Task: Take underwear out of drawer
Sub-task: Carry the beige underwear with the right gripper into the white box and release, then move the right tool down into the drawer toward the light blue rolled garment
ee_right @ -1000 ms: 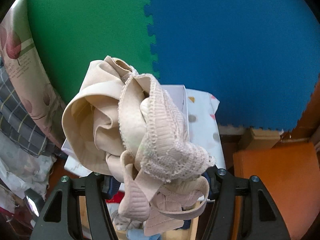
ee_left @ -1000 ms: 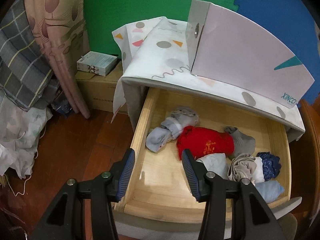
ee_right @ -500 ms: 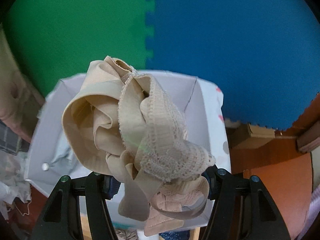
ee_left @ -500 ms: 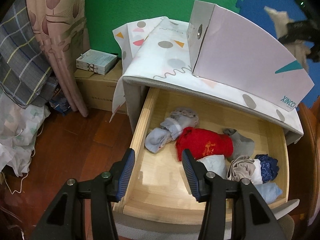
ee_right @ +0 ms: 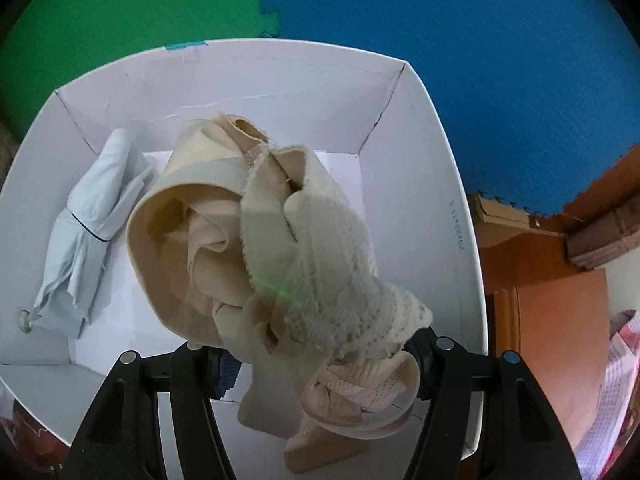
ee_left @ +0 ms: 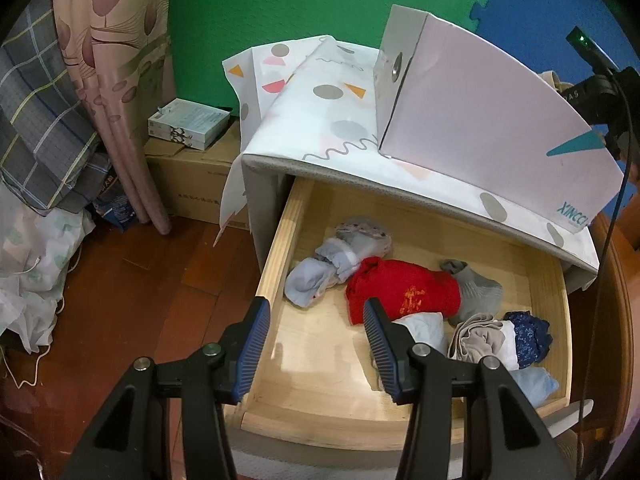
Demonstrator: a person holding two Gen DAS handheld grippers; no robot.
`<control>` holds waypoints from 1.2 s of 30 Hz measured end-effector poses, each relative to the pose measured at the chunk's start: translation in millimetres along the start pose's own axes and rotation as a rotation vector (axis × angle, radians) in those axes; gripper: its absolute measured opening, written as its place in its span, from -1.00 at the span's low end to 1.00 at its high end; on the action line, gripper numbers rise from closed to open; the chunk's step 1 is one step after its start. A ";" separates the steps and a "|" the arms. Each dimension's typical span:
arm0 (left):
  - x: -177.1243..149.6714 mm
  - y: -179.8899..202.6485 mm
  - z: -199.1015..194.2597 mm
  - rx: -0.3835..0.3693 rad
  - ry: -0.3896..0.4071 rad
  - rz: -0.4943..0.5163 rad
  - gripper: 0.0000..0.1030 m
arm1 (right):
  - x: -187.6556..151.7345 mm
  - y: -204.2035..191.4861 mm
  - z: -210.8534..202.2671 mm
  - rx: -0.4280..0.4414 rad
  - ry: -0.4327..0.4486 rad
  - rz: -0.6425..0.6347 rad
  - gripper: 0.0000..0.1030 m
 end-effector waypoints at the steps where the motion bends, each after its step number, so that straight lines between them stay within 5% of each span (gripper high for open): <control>1: 0.1 -0.5 0.1 0.000 0.000 0.000 -0.03 | -1.2 -0.2 0.7 -0.007 -0.004 0.001 0.21; 9: 0.5 -2.1 -0.2 -0.002 -0.002 -0.010 -0.03 | -5.6 -13.9 -9.6 -0.001 -0.004 -0.007 0.38; 14: -0.4 -1.4 1.3 -0.002 -0.011 -0.007 -0.03 | 0.6 -18.7 -42.8 -0.029 0.097 -0.075 0.56; 20: -0.8 -3.1 2.7 0.002 -0.019 -0.011 -0.03 | -32.2 -14.4 -91.2 0.088 0.098 -0.101 0.56; 27: -2.3 -5.0 2.3 0.013 -0.025 -0.010 -0.03 | -117.7 0.9 -102.2 0.145 -0.022 -0.182 0.71; 36: -4.9 -7.6 3.9 0.018 -0.044 -0.012 -0.03 | -234.8 -16.5 -10.9 0.199 -0.333 -0.170 0.76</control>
Point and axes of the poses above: each gripper's, at about its wrist camera, not at the fingertips, and z roughly the way its jaws point, y to its right, x to its top, the point moved 10 cm from there along z, roughly the way its jaws point, and after that the axes turned 2 degrees about z, right-handed, at the moved point
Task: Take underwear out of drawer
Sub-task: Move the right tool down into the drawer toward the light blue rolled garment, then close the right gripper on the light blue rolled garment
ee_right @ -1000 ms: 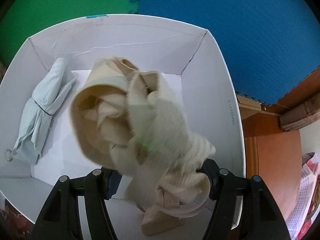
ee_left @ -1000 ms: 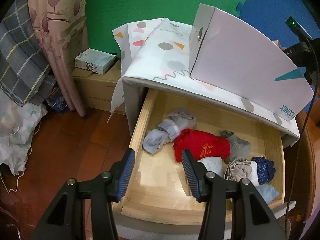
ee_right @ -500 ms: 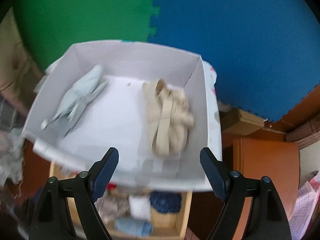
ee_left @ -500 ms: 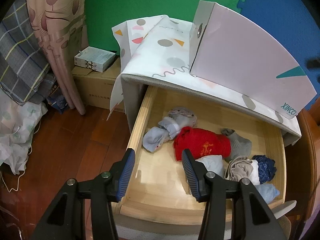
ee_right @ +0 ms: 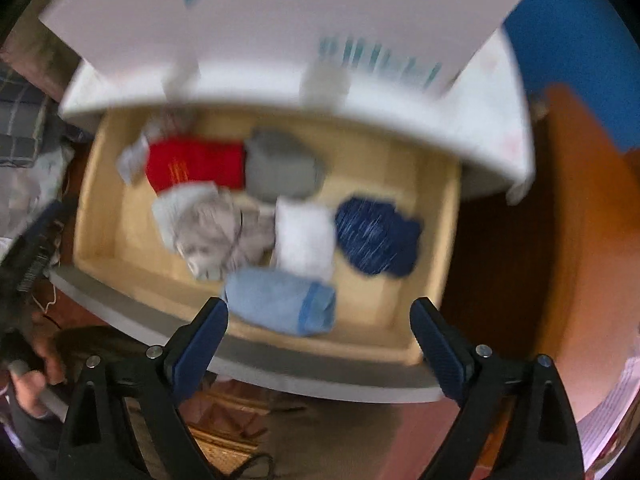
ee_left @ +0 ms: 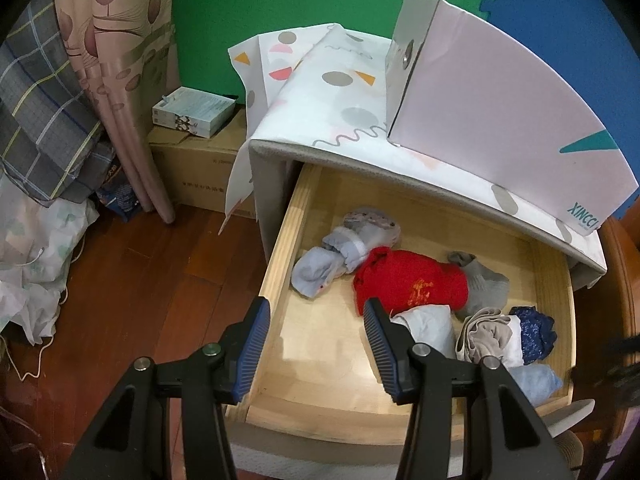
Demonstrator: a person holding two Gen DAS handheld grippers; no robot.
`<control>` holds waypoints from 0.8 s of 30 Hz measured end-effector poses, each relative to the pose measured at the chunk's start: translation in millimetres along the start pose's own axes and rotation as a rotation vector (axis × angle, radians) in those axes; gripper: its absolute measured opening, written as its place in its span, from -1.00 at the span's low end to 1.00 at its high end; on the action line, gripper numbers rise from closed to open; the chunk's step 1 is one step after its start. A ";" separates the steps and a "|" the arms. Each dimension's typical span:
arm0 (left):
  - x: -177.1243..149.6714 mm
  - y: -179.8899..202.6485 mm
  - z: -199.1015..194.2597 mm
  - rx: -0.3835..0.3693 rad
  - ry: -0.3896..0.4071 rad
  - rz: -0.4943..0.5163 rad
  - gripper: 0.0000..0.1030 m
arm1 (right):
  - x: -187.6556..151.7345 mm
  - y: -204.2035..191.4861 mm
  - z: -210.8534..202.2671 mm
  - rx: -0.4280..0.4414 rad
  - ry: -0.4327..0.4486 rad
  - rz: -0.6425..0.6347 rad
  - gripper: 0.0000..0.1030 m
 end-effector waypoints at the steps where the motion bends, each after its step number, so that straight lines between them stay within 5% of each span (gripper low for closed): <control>1: 0.0 -0.2 0.0 0.000 0.000 0.000 -0.03 | -3.6 -4.8 12.9 0.025 -0.025 0.012 0.76; 19: -1.4 4.9 5.7 -0.009 -0.017 0.010 -0.03 | -18.2 -38.8 105.3 -0.013 -0.146 0.046 0.80; 24: -2.5 8.1 9.0 -0.009 -0.029 0.017 -0.03 | -20.0 -17.3 107.4 -0.018 -0.130 0.102 0.58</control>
Point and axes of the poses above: each gripper's, at about its wrist camera, not at the fingertips, and z roughly the way its jaws point, y to its right, x to its top, the point moved 10 cm from there along z, roughly the way its jaws point, and after that the axes turned 2 degrees about z, right-handed, at the moved point
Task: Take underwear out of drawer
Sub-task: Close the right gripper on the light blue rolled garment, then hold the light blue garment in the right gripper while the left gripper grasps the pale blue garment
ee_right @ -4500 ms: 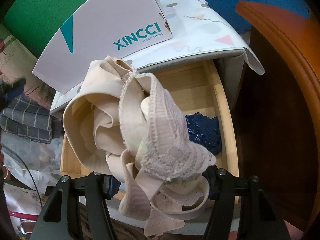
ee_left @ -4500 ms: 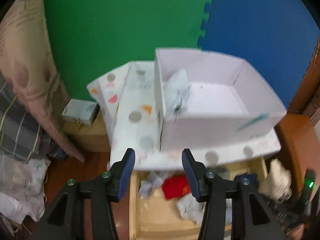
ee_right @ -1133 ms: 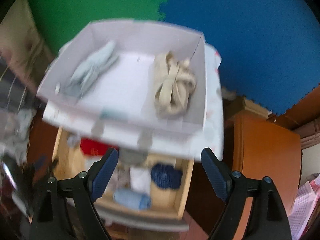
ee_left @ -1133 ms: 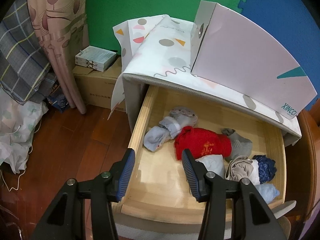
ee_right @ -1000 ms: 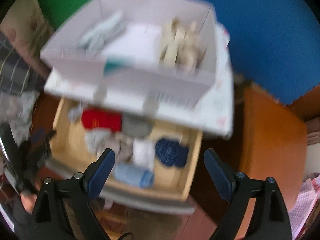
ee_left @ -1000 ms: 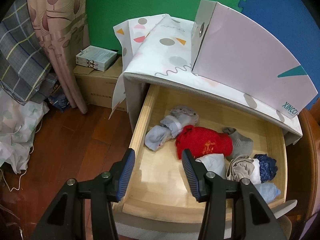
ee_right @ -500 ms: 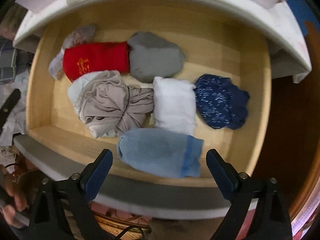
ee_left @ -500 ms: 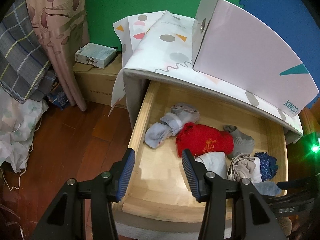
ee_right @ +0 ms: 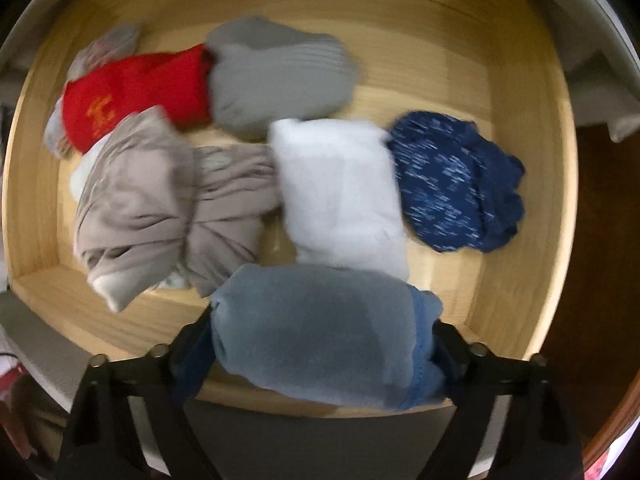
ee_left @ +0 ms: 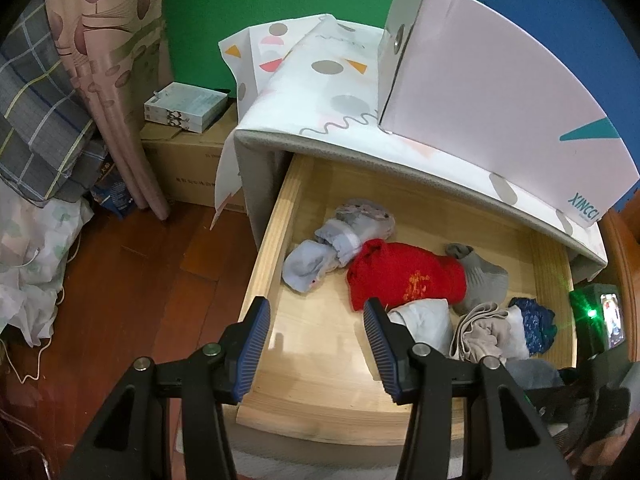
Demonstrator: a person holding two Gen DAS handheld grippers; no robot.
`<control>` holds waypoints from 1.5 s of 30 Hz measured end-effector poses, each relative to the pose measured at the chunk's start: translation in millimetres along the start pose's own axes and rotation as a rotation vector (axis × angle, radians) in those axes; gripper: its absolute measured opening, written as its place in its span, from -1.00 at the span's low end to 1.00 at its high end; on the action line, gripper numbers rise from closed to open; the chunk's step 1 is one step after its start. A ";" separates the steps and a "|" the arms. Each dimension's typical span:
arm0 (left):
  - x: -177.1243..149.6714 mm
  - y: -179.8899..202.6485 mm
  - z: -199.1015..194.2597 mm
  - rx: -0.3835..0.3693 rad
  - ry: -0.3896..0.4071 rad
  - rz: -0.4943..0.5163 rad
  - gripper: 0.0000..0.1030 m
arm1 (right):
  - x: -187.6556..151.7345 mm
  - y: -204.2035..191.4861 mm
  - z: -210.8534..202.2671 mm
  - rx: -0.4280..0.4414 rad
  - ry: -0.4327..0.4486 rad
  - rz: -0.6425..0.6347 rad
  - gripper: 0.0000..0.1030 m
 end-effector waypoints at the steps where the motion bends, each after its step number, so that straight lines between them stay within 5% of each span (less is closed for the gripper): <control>1: -0.4 1.0 0.4 -0.001 -0.002 0.002 -0.03 | 0.5 8.3 -0.3 -0.002 0.008 0.020 0.57; 17: -17.7 35.2 20.2 -0.067 -0.115 0.103 -0.03 | -18.3 67.2 0.7 0.035 0.093 0.070 0.35; 28: -61.9 78.4 49.5 -0.226 -0.393 0.189 0.01 | -22.7 96.8 6.7 0.151 0.103 0.124 0.35; 33: -72.9 97.6 56.7 -0.255 -0.434 0.162 0.12 | -13.1 110.7 9.9 0.145 0.109 0.117 0.35; 35: -75.0 105.1 61.3 -0.250 -0.451 0.167 0.13 | -2.9 80.6 12.0 0.145 0.113 0.119 0.35; 45: -64.5 118.7 84.8 -0.172 -0.463 0.092 0.14 | -5.4 88.9 0.4 0.175 0.113 0.128 0.35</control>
Point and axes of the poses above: each gripper's, at about its wrist camera, not at the fingertips, and z roughly the way its jaws point, y to its right, x to its top, the point moved 10 cm from there along z, roughly the way its jaws point, and after that the axes turned 2 degrees about z, right-handed, at the moved point
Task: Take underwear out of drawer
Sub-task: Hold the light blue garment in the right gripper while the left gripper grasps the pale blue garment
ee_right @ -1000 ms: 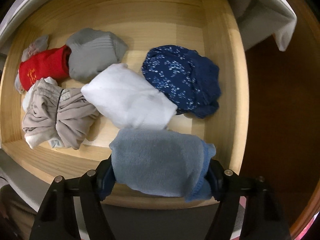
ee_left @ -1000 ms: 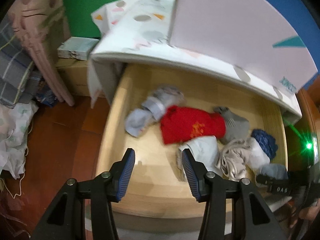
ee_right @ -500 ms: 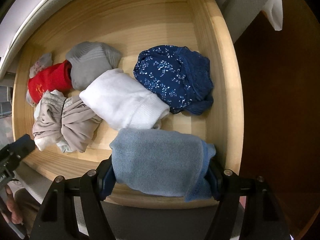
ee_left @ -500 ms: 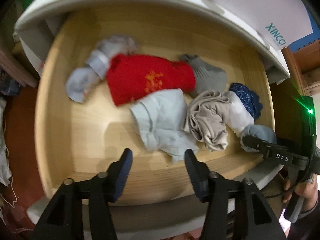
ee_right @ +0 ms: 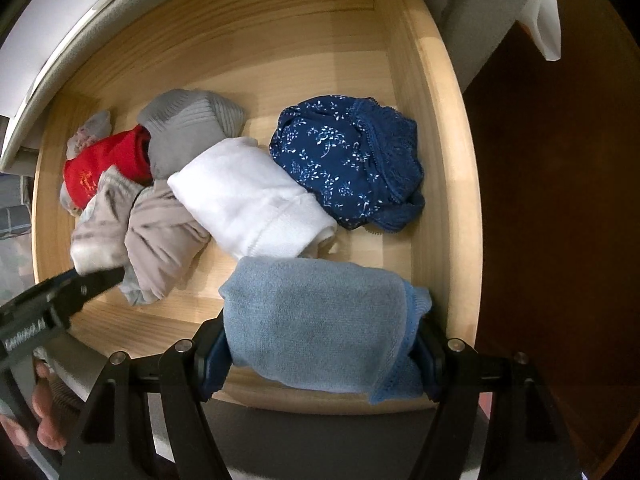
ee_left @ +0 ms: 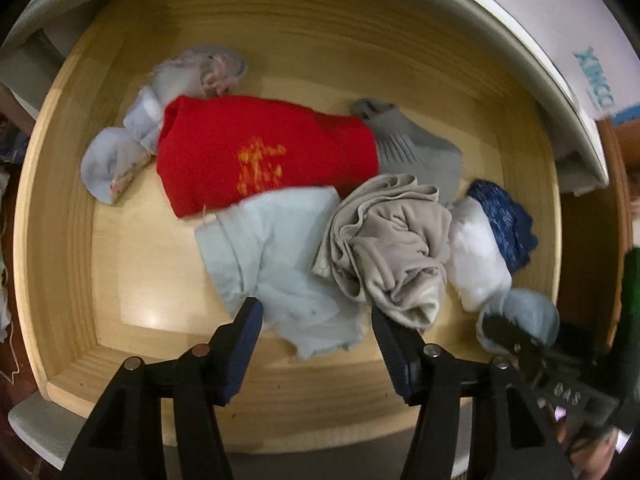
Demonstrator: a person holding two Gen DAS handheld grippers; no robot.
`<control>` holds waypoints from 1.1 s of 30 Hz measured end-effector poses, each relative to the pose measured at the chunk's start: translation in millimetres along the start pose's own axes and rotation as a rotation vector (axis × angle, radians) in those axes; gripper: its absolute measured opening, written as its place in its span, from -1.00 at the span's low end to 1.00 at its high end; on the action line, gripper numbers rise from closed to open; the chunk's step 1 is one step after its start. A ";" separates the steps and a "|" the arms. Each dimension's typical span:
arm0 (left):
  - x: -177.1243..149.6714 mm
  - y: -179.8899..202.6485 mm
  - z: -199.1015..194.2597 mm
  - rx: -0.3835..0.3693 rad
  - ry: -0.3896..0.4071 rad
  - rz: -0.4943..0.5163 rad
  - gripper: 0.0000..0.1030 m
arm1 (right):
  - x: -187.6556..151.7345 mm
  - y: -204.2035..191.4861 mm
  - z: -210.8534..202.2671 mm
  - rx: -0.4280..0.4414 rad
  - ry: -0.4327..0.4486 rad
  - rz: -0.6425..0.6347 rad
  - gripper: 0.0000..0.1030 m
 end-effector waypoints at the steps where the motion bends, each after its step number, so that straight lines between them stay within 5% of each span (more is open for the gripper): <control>1: 2.6 -1.9 1.5 0.024 -0.001 -0.009 0.14 | 0.2 0.4 -0.2 0.003 0.001 0.002 0.35; 15: 16.9 -0.2 29.8 0.181 -0.058 -0.030 0.29 | 0.9 0.0 1.8 0.031 -0.004 0.002 0.35; 27: 17.4 -12.9 44.9 0.234 -0.114 -0.005 0.29 | 1.3 -2.3 2.9 0.030 -0.004 0.001 0.35; 33: 17.7 -14.9 44.4 0.242 -0.110 0.018 0.08 | 1.7 -2.6 0.8 0.022 0.004 -0.003 0.35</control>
Point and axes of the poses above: each gripper's, at about its wrist camera, not at the fingertips, and z roughly the way its jaws point, y to its right, x to its top, the point moved 10 cm from there along z, roughly the way its jaws point, and after that the axes turned 2 degrees about z, right-handed, at the moved point
